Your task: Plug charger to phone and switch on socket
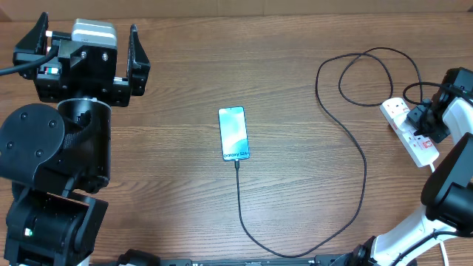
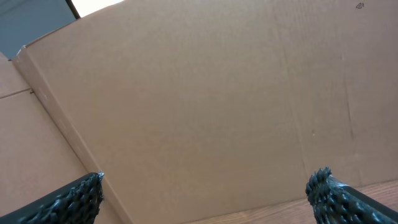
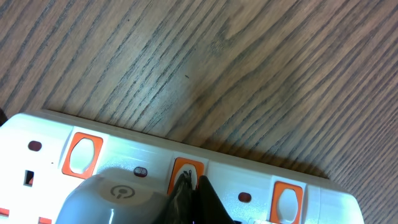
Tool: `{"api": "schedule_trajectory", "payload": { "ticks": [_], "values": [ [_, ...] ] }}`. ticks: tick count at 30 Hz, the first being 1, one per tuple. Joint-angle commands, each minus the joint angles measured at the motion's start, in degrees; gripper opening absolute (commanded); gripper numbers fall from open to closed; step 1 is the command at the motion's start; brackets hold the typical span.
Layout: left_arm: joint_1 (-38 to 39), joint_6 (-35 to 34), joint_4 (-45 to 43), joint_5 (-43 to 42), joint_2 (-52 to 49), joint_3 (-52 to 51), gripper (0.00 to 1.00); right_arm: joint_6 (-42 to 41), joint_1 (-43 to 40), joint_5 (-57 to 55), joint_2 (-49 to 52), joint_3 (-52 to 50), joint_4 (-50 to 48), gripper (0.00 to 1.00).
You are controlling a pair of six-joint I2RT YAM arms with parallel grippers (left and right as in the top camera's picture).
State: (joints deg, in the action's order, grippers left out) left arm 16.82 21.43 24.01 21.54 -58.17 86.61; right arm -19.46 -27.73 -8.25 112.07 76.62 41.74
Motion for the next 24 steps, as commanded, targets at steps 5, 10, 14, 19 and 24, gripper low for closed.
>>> {"api": "schedule_trajectory", "payload": {
  "ticks": [5, 10, 14, 19, 24],
  "values": [
    [-0.3, 0.9, -0.2, 0.5, 1.0, -0.3, 1.00, 0.2, 1.7, 6.5, -0.1, 0.6, 0.3, 0.04],
    [-0.3, 0.9, -0.2, 0.5, 2.9, -0.3, 1.00, 0.3, 4.0, 6.4, -0.1, 0.6, 0.5, 0.04],
    [-0.3, 0.9, 0.0, 0.5, 3.9, -0.3, 1.00, 0.3, 5.2, 6.2, -0.1, 0.6, 1.3, 0.04],
    [-0.3, 0.9, 0.0, 0.5, 4.0, -0.3, 1.00, 0.1, 5.6, 5.8, -0.1, 0.6, 3.0, 0.04],
    [-0.3, 0.9, 0.0, 0.5, 4.2, -0.3, 1.00, -7.5, 5.6, -4.7, -0.2, 0.6, 9.9, 0.04]
  ]
}}
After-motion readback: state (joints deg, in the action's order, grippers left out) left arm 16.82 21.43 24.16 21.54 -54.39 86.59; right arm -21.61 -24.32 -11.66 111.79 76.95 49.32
